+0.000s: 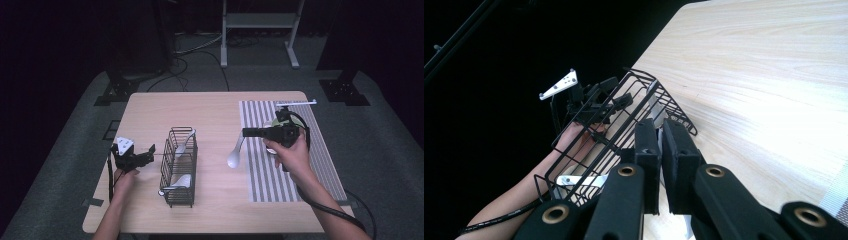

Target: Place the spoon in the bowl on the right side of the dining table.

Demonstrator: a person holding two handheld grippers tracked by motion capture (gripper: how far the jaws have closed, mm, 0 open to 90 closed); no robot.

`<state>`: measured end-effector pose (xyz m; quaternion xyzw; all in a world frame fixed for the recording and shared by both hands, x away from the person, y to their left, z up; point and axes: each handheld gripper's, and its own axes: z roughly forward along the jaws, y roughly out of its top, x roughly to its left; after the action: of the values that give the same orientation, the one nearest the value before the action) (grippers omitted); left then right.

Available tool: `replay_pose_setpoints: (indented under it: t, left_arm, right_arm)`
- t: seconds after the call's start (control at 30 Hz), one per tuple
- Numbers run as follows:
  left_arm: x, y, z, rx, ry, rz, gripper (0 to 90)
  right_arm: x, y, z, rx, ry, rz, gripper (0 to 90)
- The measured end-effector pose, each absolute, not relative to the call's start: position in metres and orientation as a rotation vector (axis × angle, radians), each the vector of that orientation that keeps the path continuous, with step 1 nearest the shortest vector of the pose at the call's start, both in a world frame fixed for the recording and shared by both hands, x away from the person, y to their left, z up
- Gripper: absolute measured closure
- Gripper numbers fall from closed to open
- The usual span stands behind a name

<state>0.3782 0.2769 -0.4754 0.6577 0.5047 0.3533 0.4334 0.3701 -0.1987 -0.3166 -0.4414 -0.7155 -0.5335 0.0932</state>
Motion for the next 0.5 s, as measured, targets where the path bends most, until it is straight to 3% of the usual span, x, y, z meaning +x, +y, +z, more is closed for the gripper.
replay_pose_setpoints:
  t: [0.5]
  left_arm:
    - [0.378,0.277,-0.476,1.636,1.257,0.882,0.9]
  right_arm:
    - [0.372,-0.213,-0.324,-1.363,-2.101,-1.584,85.8]
